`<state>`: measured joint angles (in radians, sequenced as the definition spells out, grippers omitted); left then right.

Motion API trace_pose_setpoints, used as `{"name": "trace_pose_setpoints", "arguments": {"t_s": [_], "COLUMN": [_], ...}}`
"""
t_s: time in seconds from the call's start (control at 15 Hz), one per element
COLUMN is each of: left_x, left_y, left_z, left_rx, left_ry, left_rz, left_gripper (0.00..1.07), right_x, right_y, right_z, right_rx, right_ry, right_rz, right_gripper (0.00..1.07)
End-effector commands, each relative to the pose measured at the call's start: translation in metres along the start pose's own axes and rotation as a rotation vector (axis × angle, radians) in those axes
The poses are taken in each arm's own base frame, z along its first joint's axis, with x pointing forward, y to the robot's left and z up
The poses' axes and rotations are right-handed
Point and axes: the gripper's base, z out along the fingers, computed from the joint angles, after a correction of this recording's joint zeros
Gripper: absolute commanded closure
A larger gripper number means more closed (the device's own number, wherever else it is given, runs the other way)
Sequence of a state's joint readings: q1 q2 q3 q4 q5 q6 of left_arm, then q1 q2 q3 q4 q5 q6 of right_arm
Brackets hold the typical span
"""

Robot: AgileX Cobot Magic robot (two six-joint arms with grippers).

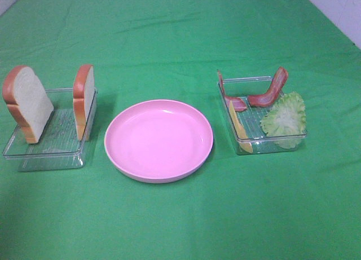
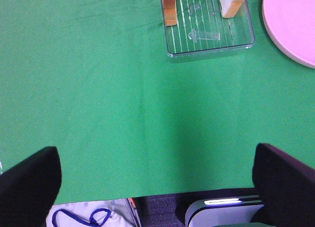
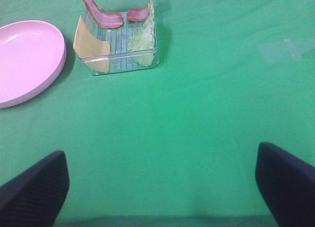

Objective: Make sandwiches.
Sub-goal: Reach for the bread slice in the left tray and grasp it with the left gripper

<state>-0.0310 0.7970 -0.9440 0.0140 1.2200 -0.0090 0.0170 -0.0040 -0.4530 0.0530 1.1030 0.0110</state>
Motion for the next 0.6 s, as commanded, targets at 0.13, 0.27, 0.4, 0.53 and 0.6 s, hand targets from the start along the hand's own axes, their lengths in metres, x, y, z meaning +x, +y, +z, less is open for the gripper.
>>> {"name": "trace_pose_setpoints", "arguments": {"t_s": [0.13,0.27,0.4,0.53,0.6], "left_x": [-0.075,-0.126,-0.159,-0.174,-0.181], "left_y": [-0.001,-0.003,-0.007,-0.016,-0.027], "left_z": [0.034,0.065,0.095,0.12,0.138], "left_rx": [-0.002,0.012,0.04,0.066,0.077], "left_ry": [0.177,0.223,0.246,0.28,0.309], "left_rz": [0.004,-0.005,-0.012,-0.003,0.013], "left_gripper": [0.06,0.06,0.06,0.06,0.06], "right_x": [0.003,0.003,0.003,0.003,0.003], "right_y": [0.0,0.0,0.0,0.0,0.0], "right_z": [-0.003,-0.003,-0.003,-0.003,-0.003], "right_rx": [0.001,0.001,0.001,0.001,0.001], "right_ry": [-0.032,-0.032,-0.032,-0.032,-0.032], "right_rz": [-0.01,-0.01,-0.01,-0.01,-0.01], "right_gripper": [0.09,0.09,0.09,0.09,0.09]}}
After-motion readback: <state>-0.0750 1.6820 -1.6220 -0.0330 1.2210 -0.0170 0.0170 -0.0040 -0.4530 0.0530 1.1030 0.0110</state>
